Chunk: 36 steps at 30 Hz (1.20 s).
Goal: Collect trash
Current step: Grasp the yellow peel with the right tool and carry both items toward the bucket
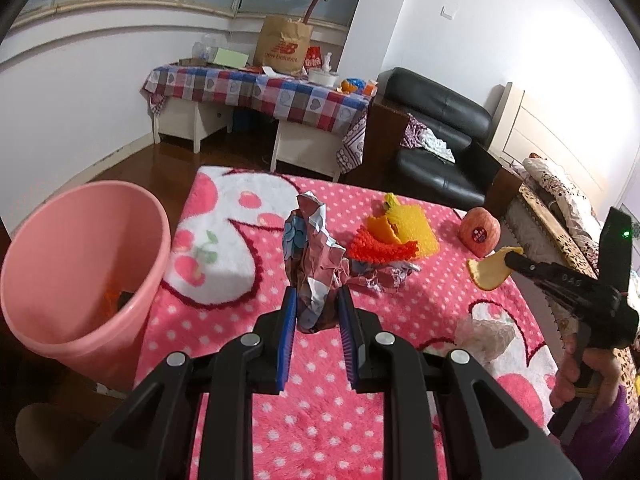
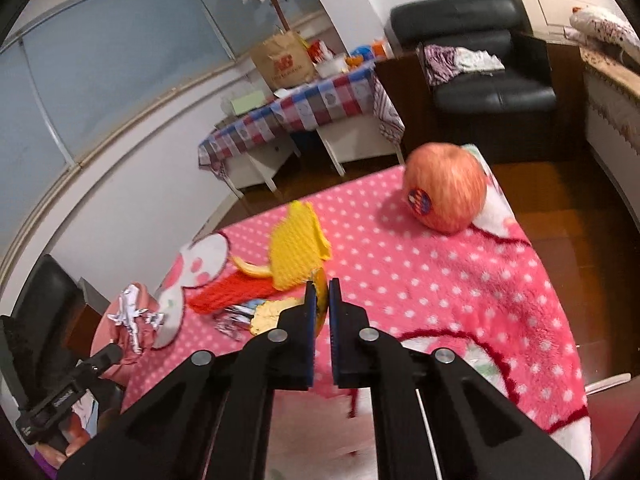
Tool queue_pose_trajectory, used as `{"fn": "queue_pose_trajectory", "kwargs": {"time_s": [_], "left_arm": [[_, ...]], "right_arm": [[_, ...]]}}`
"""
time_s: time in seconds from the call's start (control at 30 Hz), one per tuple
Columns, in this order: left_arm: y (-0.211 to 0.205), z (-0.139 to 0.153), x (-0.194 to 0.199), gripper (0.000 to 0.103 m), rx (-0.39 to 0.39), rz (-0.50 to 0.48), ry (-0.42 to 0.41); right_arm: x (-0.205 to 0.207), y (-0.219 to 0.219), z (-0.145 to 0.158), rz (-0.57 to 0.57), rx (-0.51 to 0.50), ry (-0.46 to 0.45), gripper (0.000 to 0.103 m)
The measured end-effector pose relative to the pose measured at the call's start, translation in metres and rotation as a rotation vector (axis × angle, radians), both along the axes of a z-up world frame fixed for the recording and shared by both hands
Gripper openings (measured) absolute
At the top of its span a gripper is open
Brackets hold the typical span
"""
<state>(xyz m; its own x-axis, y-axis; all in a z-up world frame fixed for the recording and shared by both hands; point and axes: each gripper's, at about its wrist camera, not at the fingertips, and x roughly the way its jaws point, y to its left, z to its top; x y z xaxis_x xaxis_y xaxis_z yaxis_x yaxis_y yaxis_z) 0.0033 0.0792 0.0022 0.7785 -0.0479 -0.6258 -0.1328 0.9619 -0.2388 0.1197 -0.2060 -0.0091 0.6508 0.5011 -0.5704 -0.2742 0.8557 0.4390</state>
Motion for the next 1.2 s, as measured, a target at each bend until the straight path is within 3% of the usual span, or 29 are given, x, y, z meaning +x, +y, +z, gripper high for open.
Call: {"fn": "queue_pose_trajectory", "kwargs": {"time_s": [0.5,0.83,1.2], "left_arm": [[0.027,0.02,-0.031,0.02,0.009,0.072,-0.08],[0.067,0.026,-0.057,0.02,0.011,0.159,-0.125],[0.132,0.021,-0.089,0.02,0.042,0.32,-0.135]], "right_arm": [[-0.029,0.056,0.046,0.118,0.02,-0.099,0.006],[-0.039,0.134,0.064,0.263,0.005,-0.128,0.006],[-0.038,0.243,0.061,0.453,-0.002,-0.115,0.006]]}}
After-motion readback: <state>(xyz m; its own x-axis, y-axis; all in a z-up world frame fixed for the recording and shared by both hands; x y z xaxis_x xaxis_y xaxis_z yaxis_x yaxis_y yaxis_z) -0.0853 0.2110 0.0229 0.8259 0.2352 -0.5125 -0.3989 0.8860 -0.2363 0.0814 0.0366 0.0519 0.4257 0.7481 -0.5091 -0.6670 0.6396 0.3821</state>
